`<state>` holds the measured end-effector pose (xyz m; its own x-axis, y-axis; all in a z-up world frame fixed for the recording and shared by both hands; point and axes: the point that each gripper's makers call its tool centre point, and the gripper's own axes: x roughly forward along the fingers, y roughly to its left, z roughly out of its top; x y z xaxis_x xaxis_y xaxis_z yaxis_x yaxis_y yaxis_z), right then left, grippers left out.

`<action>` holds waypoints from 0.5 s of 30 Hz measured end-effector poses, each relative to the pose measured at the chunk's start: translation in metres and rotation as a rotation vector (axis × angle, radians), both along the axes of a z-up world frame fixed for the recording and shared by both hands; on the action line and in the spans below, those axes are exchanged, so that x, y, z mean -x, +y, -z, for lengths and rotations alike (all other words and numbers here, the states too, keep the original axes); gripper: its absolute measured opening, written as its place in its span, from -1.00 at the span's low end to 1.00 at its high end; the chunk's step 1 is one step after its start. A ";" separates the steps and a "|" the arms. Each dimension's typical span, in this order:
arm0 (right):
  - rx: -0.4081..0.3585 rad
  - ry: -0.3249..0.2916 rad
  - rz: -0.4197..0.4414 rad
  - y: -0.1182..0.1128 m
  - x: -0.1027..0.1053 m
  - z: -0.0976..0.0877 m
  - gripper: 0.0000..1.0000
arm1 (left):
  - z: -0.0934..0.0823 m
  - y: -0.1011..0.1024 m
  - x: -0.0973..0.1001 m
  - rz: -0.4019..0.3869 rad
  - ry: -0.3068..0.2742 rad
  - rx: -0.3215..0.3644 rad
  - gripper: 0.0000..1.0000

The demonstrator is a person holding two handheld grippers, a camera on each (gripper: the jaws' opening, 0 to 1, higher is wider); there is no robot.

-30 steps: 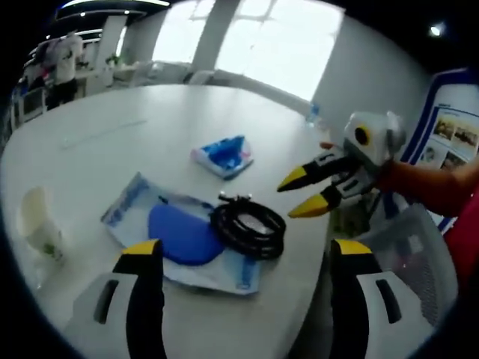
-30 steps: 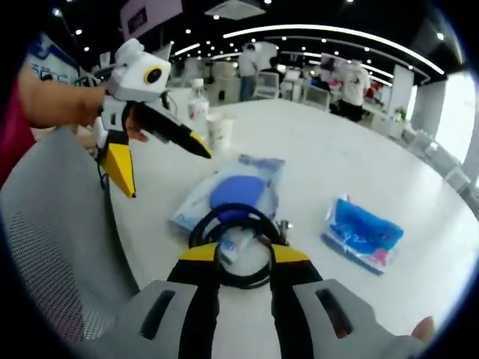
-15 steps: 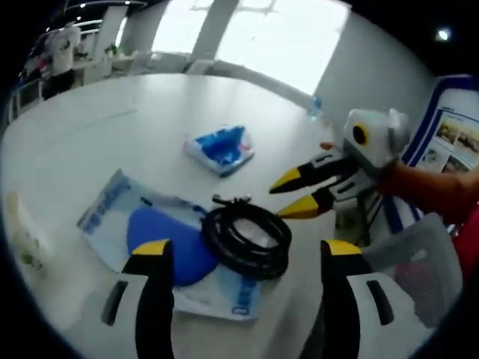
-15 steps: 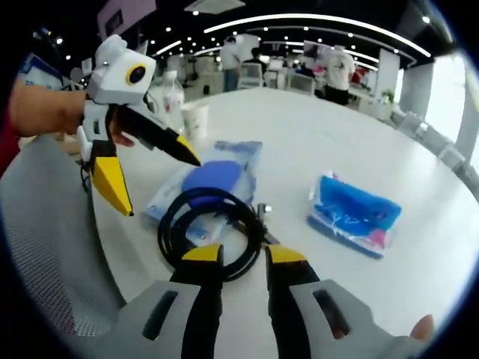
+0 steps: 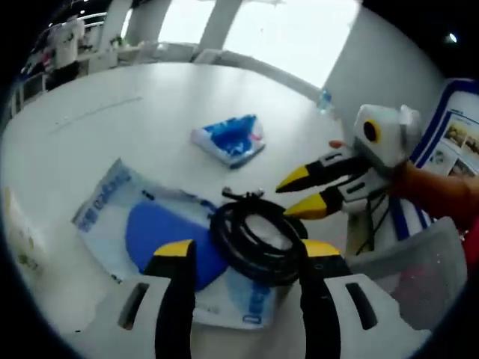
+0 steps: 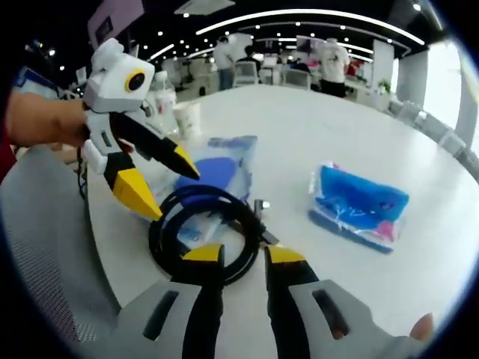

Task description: Arrange the tabletop items into an orderly group along one side of the table until the central work area is clear of visible clutter.

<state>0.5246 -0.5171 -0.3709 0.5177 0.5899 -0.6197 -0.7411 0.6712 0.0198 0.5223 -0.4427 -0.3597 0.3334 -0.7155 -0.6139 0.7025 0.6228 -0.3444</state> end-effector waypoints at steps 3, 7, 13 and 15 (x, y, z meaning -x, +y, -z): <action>-0.001 0.005 0.001 0.001 0.000 0.002 -0.58 | 0.003 -0.002 -0.003 -0.010 0.003 -0.010 -0.07; -0.006 0.012 0.007 0.002 0.000 0.003 -0.59 | 0.010 -0.003 -0.004 -0.003 -0.010 -0.063 -0.16; -0.011 0.020 0.016 0.002 -0.001 0.005 -0.62 | 0.015 -0.004 -0.005 -0.008 0.003 -0.072 -0.31; -0.011 0.027 0.023 0.001 -0.001 0.007 -0.64 | 0.015 -0.005 -0.005 -0.007 0.002 -0.075 -0.36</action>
